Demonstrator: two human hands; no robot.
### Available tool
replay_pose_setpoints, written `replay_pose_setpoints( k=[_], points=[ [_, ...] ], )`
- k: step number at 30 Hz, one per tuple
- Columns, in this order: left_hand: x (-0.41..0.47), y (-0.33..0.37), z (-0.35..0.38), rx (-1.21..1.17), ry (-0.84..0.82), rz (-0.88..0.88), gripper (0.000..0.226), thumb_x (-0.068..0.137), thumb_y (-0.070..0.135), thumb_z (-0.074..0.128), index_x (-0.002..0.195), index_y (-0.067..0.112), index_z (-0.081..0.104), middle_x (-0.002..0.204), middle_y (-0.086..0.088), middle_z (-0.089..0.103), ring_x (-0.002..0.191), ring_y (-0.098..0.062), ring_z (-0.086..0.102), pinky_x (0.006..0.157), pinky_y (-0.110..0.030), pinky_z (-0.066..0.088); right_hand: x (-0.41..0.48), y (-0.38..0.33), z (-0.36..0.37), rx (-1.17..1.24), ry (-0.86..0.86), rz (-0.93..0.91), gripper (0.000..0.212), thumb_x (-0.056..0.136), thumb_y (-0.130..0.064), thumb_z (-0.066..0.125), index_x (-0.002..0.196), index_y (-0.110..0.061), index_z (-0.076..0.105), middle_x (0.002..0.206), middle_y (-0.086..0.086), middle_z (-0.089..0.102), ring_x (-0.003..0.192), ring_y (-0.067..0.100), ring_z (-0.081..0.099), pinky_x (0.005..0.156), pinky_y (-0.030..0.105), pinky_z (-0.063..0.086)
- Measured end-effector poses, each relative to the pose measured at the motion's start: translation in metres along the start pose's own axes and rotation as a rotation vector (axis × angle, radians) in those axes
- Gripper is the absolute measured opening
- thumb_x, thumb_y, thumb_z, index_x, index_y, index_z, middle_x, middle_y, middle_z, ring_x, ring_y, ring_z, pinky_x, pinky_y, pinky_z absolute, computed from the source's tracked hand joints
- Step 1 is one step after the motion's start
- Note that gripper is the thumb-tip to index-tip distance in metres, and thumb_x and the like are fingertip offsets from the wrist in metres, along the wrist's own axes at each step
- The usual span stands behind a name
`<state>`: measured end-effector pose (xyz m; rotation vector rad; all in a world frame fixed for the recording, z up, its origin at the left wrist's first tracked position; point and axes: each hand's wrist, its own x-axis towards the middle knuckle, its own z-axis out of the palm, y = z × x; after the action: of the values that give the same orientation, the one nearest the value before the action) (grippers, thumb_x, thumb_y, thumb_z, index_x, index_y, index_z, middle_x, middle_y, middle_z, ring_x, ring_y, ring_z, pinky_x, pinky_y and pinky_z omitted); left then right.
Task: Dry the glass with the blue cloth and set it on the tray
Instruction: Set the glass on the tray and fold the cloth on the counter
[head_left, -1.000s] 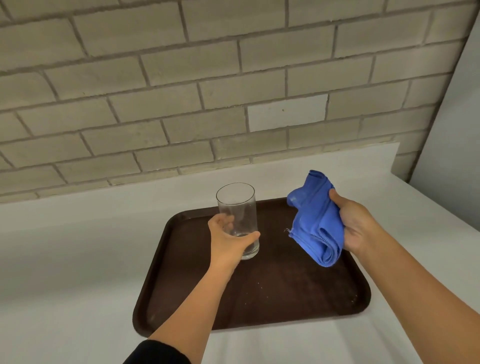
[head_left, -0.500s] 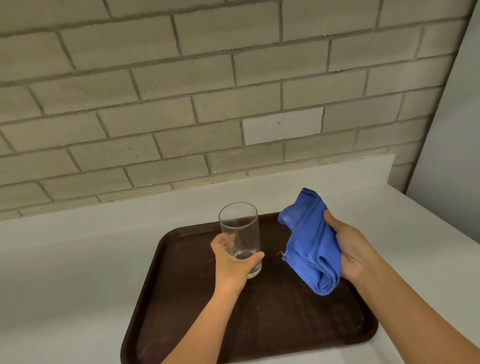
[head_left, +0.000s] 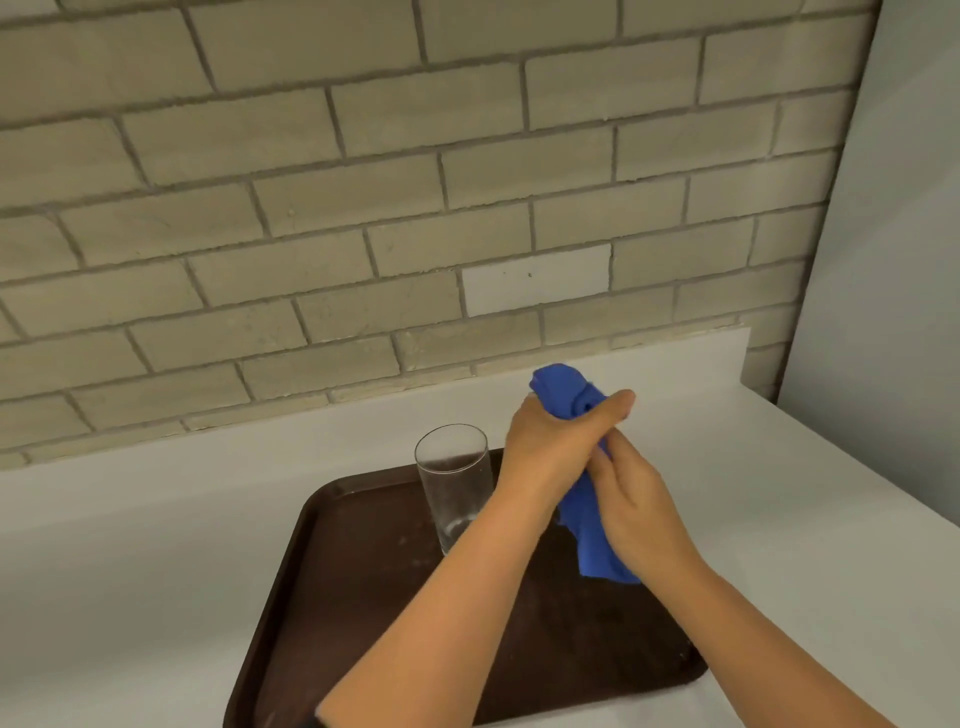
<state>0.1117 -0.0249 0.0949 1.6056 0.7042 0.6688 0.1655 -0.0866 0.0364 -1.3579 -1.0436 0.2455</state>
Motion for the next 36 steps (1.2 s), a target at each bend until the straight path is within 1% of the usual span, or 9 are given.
replay_pose_setpoints(
  k=[2,6,9,14,19,25,31,34,36],
  points=[
    [0.006,0.001,0.006,-0.015,0.048,0.048,0.029,0.076,0.029,0.069,0.1,0.016,0.06,0.091,0.0,0.066,0.08,-0.012,0.063,0.063,-0.018,0.048,-0.002,-0.004,-0.008,-0.15,-0.039,-0.134,0.032,0.093,-0.016,0.039,0.12,-0.031,0.045,0.113,-0.016,0.051,0.108,-0.006,0.05,0.092,0.01,0.04],
    [0.008,0.002,0.021,0.088,0.008,0.136,0.013,0.087,0.029,0.056,0.075,0.025,0.054,0.074,0.008,0.058,0.072,-0.01,0.059,0.053,-0.007,0.045,0.0,-0.01,-0.051,0.109,0.074,-0.053,0.029,0.092,-0.011,0.04,0.095,-0.032,0.06,0.115,-0.031,0.039,0.097,-0.031,0.042,0.074,-0.008,0.034],
    [0.002,0.003,0.039,0.046,-0.13,0.127,0.008,0.087,0.031,0.056,0.084,0.024,0.058,0.087,0.002,0.065,0.086,-0.015,0.063,0.07,-0.014,0.05,0.005,-0.003,-0.082,0.158,0.09,0.017,0.032,0.09,-0.004,0.044,0.085,-0.029,0.064,0.101,-0.033,0.058,0.093,-0.019,0.053,0.072,0.001,0.044],
    [-0.002,0.004,0.067,0.104,-0.315,0.134,0.045,0.073,0.016,0.074,0.112,0.014,0.053,0.114,-0.007,0.064,0.105,-0.02,0.062,0.09,-0.033,0.053,0.021,-0.005,-0.119,0.068,0.093,0.09,0.025,0.081,-0.013,0.059,0.065,-0.032,0.061,0.062,-0.02,0.067,0.058,-0.004,0.061,0.05,0.01,0.048],
    [0.011,-0.001,0.082,0.015,-0.248,-0.011,0.028,0.087,0.018,0.059,0.113,0.01,0.056,0.12,-0.016,0.062,0.109,-0.027,0.059,0.096,-0.042,0.049,0.038,0.003,-0.157,0.217,0.159,0.254,0.027,0.073,-0.004,0.068,0.079,-0.025,0.053,0.075,0.001,0.064,0.074,0.018,0.062,0.068,0.029,0.051],
    [0.015,-0.021,0.092,-0.069,-0.369,-0.106,0.015,0.092,0.019,0.048,0.094,0.025,0.061,0.114,-0.007,0.062,0.115,-0.027,0.057,0.103,-0.048,0.043,0.031,0.017,-0.188,0.331,-0.106,0.506,0.043,0.062,-0.008,0.07,0.104,-0.002,0.062,0.095,0.009,0.07,0.082,0.013,0.07,0.064,0.019,0.057],
    [0.021,-0.035,0.11,-0.032,-0.372,-0.068,0.03,0.087,0.003,0.043,0.111,0.017,0.057,0.118,-0.01,0.061,0.113,-0.025,0.057,0.099,-0.044,0.047,0.037,0.02,-0.213,0.179,-0.245,0.565,0.018,0.062,0.002,0.07,0.07,-0.012,0.064,0.061,-0.006,0.071,0.063,0.004,0.067,0.053,0.014,0.053],
    [0.034,-0.045,0.122,0.026,-0.335,-0.1,0.028,0.085,-0.001,0.041,0.098,0.021,0.051,0.096,-0.003,0.053,0.097,-0.02,0.055,0.087,-0.032,0.048,0.049,0.04,-0.21,0.053,-0.241,0.647,0.021,0.068,0.006,0.069,0.071,-0.014,0.061,0.063,-0.002,0.068,0.061,0.007,0.066,0.048,0.014,0.051],
    [0.049,-0.056,0.127,0.127,-0.315,-0.169,0.035,0.086,0.002,0.043,0.117,0.017,0.045,0.092,0.001,0.049,0.081,-0.011,0.054,0.069,-0.021,0.047,0.057,0.059,-0.201,-0.021,-0.224,0.701,0.024,0.069,0.007,0.068,0.076,-0.014,0.06,0.073,0.003,0.066,0.067,0.012,0.063,0.049,0.017,0.051]
  ],
)
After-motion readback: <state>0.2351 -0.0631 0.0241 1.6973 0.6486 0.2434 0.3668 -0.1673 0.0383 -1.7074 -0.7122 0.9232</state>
